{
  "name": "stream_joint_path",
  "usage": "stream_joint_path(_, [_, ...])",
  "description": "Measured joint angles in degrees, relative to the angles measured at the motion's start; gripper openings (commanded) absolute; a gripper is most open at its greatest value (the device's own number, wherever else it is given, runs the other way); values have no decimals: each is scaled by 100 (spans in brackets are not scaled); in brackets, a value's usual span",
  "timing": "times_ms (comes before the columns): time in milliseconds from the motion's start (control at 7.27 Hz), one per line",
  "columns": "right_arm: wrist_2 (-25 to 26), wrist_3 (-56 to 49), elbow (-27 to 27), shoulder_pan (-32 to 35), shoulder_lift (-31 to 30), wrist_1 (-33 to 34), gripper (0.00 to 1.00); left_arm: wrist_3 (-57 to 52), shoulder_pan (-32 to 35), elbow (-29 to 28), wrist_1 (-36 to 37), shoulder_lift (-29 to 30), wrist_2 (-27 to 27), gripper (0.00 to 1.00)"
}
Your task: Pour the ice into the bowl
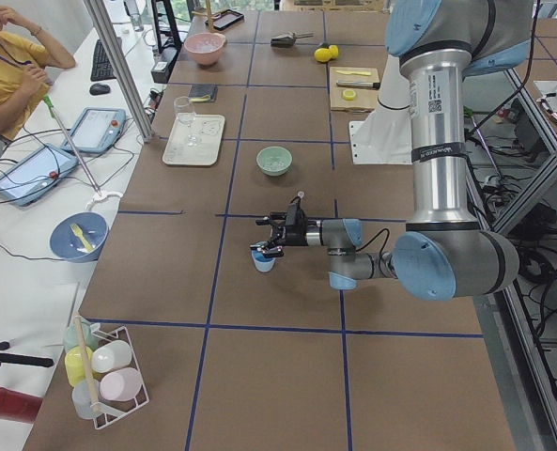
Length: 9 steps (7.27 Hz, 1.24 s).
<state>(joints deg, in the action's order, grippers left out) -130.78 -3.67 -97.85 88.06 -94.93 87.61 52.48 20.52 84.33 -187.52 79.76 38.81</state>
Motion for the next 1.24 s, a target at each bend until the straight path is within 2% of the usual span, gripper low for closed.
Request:
stream_joint_path(413, [0,5,-6,1,8,-5,100,-803,806,250,19,-61,1469,99])
stream_joint_path(688, [0,7,-6,0,9,-7,100,-1608,1820,359,459,-61,2884,99])
stream_joint_path(963, [0,7,-12,1,12,-4,100,-2407,2987,710,1733,42,4461,100])
stream_joint_path(1238, [-2,7,-14,0,17,-1,100,-3777,4284,1088,3680,579,5707,100])
